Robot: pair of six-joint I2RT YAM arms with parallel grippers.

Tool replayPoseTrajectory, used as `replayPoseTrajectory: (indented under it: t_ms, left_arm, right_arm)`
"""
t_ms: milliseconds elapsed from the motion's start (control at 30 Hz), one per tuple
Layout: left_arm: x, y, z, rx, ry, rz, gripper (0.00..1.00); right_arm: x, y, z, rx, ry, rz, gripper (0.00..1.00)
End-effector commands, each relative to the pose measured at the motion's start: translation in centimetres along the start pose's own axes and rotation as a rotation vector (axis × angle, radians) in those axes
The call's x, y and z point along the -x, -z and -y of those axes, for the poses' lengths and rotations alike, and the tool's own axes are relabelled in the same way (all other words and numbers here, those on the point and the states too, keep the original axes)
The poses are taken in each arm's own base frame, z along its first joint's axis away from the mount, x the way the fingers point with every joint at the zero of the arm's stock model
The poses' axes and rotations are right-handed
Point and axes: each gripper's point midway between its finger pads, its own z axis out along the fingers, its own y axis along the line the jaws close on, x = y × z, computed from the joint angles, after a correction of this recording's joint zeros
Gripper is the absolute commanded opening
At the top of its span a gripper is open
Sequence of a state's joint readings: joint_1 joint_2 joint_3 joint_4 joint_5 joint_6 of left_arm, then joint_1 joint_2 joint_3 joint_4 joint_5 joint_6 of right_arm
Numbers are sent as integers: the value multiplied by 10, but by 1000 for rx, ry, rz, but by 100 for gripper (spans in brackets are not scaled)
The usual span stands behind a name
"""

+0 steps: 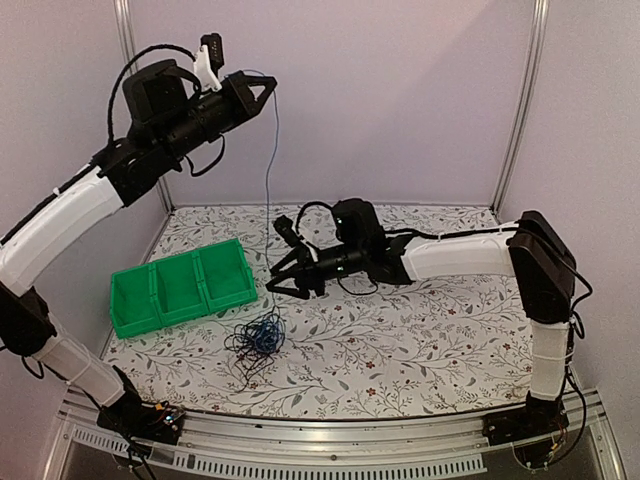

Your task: Untangle the cables

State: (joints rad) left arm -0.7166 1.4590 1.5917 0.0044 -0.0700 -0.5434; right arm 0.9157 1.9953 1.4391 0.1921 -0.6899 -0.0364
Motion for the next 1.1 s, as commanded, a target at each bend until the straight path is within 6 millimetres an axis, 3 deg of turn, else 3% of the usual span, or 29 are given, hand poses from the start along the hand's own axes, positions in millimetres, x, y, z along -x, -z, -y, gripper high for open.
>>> replayPoseTrajectory:
  t_ms: [0, 233, 333, 400, 467, 567, 633, 767, 800, 967, 1067]
  left_arm:
    - [45, 6, 16, 9, -19, 48, 0]
    - [123, 26, 59, -64, -56, 176, 0]
    - [146, 34, 74, -98, -64, 214, 0]
    - [162, 42, 84, -125, -71, 248, 0]
    - [176, 48, 93, -149, -88, 286, 0]
    - [189, 56, 100, -163, -126, 327, 0]
    - [185, 56, 94, -129, -167, 319, 0]
    - [162, 55, 63, -7, -200, 285, 0]
    - [157, 57, 54, 21, -196, 281, 0]
    - [106, 57, 11, 116, -166, 211, 0]
    - [83, 61, -13, 156, -135, 178, 0]
  right_arm:
    - [-14, -25, 15, 19, -134, 47, 47]
    - [-49, -57, 21, 37, -175, 9, 20]
    - [-70, -67, 31, -6, -208, -19, 11]
    - [-89, -69, 41, -57, -251, -50, 11]
    - [-109, -67, 45, -95, -290, -90, 21]
    - [-126, -54, 37, -104, -295, -148, 30]
    - [-127, -41, 29, -103, -253, -180, 31]
    - [-96, -2, 14, -82, -99, -200, 40]
    - [-78, 12, 11, -81, -53, -190, 43]
    - [-35, 76, 17, -136, 55, -198, 62]
    - [-15, 110, 19, -202, 134, -208, 66]
